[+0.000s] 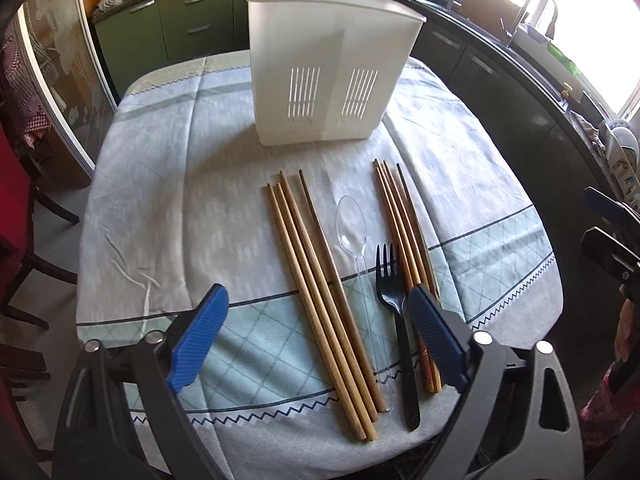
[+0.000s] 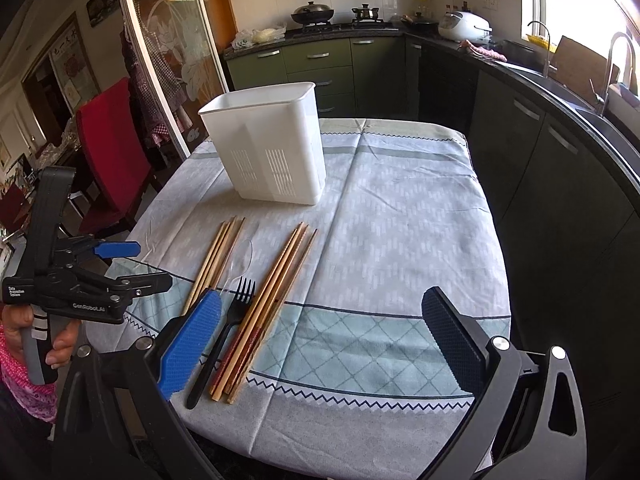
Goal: Organize utensils
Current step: 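Reach down and grasp the clear plastic spoon with the left gripper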
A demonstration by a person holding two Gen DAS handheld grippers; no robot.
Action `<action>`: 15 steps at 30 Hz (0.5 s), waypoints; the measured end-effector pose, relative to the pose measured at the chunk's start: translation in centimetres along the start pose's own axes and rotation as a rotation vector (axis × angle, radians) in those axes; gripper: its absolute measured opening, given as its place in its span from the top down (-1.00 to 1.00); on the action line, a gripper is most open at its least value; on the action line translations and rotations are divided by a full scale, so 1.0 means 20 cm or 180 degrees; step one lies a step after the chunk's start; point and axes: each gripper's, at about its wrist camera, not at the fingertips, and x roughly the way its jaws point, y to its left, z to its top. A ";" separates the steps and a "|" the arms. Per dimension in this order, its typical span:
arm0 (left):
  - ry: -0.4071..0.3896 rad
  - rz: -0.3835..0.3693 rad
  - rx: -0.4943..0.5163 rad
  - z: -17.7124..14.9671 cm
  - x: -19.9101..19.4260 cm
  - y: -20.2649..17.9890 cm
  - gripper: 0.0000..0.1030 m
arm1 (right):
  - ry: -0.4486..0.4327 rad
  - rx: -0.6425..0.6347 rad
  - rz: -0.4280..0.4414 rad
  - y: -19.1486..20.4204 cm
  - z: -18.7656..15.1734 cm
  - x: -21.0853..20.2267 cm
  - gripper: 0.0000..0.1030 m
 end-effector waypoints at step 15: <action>0.0529 0.0102 0.0039 0.13 0.27 -0.18 0.32 | 0.0150 0.0068 0.0023 -0.08 -0.04 0.04 -0.52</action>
